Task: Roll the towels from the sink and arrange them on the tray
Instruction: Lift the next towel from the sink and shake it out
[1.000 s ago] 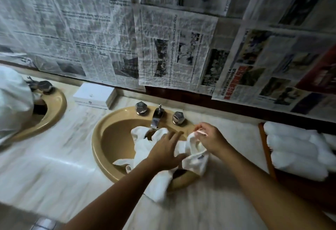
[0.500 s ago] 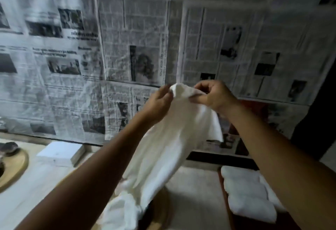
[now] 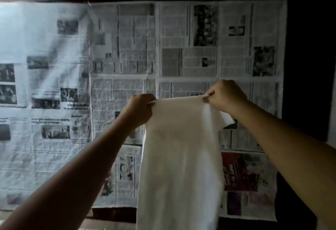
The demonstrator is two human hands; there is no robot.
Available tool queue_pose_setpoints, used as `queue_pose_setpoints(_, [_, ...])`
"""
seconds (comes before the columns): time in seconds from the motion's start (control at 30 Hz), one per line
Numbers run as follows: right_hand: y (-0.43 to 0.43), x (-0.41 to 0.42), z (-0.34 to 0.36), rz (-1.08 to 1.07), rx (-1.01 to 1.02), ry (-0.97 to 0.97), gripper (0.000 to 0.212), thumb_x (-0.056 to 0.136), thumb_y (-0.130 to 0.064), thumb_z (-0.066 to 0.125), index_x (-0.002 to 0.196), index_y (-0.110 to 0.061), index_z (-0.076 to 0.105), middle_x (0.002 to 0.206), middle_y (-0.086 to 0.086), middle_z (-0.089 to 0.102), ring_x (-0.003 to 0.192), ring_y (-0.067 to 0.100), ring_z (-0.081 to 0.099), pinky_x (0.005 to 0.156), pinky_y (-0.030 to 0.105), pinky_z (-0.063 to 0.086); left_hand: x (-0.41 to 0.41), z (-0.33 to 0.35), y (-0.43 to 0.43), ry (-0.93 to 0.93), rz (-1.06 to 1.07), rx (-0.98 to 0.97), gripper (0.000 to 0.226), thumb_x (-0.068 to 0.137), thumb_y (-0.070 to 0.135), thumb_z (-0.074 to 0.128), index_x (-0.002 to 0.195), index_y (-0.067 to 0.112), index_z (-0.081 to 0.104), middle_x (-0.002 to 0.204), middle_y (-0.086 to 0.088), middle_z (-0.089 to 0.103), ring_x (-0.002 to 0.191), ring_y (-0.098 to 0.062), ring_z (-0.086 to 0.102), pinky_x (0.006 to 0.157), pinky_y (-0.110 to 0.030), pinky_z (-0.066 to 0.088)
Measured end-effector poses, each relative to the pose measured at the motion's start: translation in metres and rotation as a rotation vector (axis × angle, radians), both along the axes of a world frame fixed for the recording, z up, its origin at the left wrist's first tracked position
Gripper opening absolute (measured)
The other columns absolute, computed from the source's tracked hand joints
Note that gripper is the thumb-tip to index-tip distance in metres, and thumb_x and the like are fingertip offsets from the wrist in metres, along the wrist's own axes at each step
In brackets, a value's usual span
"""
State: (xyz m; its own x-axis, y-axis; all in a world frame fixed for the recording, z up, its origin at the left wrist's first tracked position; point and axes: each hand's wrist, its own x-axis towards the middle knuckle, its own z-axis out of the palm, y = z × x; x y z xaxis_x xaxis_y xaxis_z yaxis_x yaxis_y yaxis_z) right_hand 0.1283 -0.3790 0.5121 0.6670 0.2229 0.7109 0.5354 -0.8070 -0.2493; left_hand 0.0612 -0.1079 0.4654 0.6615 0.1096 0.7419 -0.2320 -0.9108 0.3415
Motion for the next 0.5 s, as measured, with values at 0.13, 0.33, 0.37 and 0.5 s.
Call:
queue_pose_setpoints(0.13, [-0.008,0.002,0.009,0.020,0.101,-0.077,0.014,0.093,-0.022,0.068,0.097,-0.021,0.081,0.097,0.004,0.077,0.083,0.024,0.071,0.081,0.037,0.060,0.003,0.023,0.006,-0.013,-0.093,-0.296,0.021,0.099,0.023,0.064,0.080,0.017,0.072,0.075,-0.005,0.069,0.074,-0.028,0.070,0.065,-0.036,0.060])
queue_pose_setpoints(0.33, [-0.006,-0.016,0.020,-0.003,0.316,0.253,0.040,0.083,-0.047,0.063,0.080,-0.008,0.069,0.072,0.012,0.073,0.063,0.032,0.072,0.053,0.036,0.059,-0.004,0.041,-0.013,-0.038,-0.463,-0.649,0.019,0.103,0.018,0.058,0.096,0.010,0.073,0.088,-0.015,0.066,0.082,-0.027,0.064,0.075,-0.043,0.055])
queue_pose_setpoints(0.37, [-0.005,-0.017,0.021,-0.012,0.374,0.335,0.040,0.082,-0.049,0.065,0.086,-0.009,0.068,0.074,0.012,0.073,0.063,0.029,0.072,0.051,0.034,0.059,-0.006,0.041,-0.018,-0.047,-0.488,-0.665,0.021,0.103,0.019,0.057,0.095,0.009,0.074,0.083,-0.015,0.064,0.076,-0.026,0.062,0.071,-0.042,0.053])
queue_pose_setpoints(0.5, [0.004,-0.012,0.009,-0.061,0.512,0.323,0.021,0.080,-0.019,0.076,0.093,-0.004,0.071,0.074,0.010,0.072,0.056,0.019,0.068,0.040,0.018,0.046,-0.014,0.038,-0.036,-0.010,-0.665,-0.798,0.025,0.105,0.023,0.053,0.097,0.005,0.069,0.079,-0.013,0.065,0.069,-0.026,0.064,0.065,-0.039,0.055])
